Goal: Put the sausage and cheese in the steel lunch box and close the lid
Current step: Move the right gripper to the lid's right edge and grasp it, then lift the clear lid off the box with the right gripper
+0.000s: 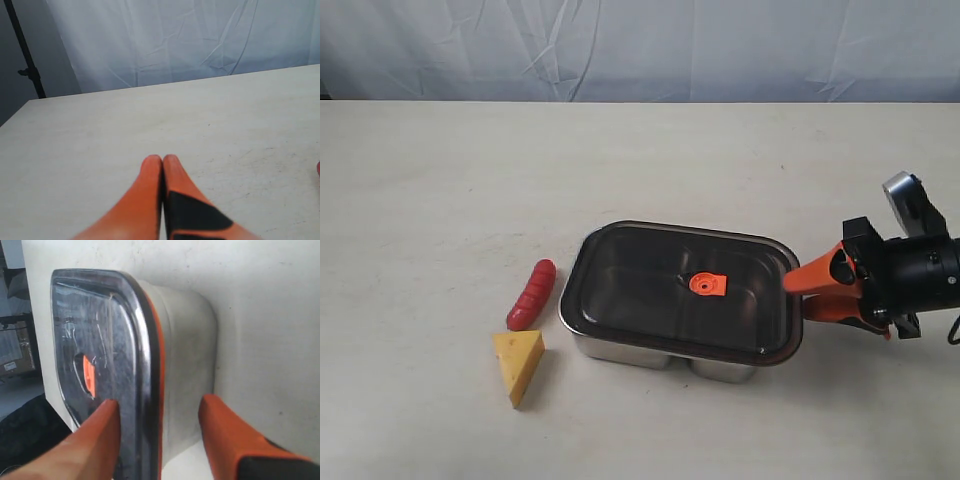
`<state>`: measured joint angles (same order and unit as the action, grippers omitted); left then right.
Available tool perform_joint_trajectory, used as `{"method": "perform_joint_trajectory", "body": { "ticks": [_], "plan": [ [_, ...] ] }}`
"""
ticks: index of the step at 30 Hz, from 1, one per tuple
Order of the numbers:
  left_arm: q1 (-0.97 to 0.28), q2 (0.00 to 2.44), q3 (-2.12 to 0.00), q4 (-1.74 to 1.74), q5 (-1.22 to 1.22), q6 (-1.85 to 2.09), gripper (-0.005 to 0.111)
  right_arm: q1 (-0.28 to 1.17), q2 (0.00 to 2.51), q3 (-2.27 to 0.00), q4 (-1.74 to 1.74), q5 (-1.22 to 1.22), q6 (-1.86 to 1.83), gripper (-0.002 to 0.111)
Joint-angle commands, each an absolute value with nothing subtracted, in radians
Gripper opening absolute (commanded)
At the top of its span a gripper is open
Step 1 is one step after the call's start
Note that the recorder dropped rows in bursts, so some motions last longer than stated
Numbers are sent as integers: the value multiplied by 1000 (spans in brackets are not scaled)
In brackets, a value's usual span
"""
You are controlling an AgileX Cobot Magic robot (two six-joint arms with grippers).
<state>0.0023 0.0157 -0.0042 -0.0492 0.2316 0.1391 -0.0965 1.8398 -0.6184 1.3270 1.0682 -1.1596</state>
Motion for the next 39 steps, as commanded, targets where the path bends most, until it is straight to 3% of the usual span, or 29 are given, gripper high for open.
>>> {"method": "perform_joint_trajectory", "body": {
  "ticks": [1,7,19,21,29,39],
  "plan": [
    [8,10,0,-50,224,134,0,-97,1839,-613,1335,1096,-1171,49],
    [8,10,0,-50,224,134,0,-20,1839,-613,1323,1069,-1171,49],
    [8,10,0,-50,224,134,0,-22,1839,-613,1276,1081,-1125,48],
    [8,10,0,-50,224,134,0,-22,1839,-613,1276,1093,-1125,44],
    [8,10,0,-50,224,134,0,-22,1839,-613,1249,1096,-1071,3],
    [8,10,0,-52,230,134,0,-22,1793,-613,1236,1162,-1053,-1]
  ]
}}
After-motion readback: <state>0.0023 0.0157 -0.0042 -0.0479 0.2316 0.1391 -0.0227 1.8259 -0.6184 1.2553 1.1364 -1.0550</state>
